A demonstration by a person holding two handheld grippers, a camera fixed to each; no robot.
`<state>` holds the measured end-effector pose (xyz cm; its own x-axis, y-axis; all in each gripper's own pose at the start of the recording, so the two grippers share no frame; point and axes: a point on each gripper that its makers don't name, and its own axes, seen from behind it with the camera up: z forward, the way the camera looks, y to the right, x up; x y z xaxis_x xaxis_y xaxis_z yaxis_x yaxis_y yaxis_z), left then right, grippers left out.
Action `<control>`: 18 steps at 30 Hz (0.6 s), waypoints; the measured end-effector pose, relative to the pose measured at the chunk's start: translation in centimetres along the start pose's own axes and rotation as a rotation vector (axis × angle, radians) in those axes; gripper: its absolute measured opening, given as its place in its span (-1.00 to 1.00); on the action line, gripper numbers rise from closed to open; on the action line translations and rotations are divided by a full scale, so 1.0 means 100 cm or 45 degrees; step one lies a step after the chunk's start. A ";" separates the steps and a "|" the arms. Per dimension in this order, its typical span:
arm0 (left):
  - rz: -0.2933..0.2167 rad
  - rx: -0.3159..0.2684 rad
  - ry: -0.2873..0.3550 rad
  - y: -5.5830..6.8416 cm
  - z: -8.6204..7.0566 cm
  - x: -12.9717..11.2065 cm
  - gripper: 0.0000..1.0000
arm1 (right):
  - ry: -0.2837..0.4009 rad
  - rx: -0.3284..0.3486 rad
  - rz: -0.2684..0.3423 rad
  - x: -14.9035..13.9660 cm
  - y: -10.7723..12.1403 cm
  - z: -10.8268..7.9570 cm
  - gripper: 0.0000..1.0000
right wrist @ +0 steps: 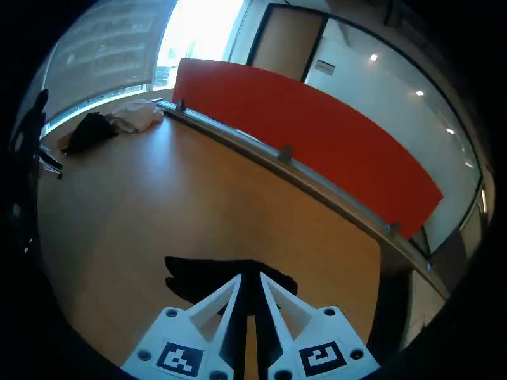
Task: Fold towel
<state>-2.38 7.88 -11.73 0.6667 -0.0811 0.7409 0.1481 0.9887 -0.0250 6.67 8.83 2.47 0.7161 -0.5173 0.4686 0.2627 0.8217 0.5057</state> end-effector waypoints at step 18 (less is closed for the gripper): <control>-0.003 0.033 0.002 0.014 -0.003 -0.001 0.87 | -0.048 -0.017 0.033 -0.041 0.044 -0.003 -0.89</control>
<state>-2.01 9.28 -12.10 0.6672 -0.0838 0.7401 0.1308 0.9914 -0.0056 5.13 14.65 2.55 0.6980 -0.5043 0.5084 0.2535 0.8380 0.4832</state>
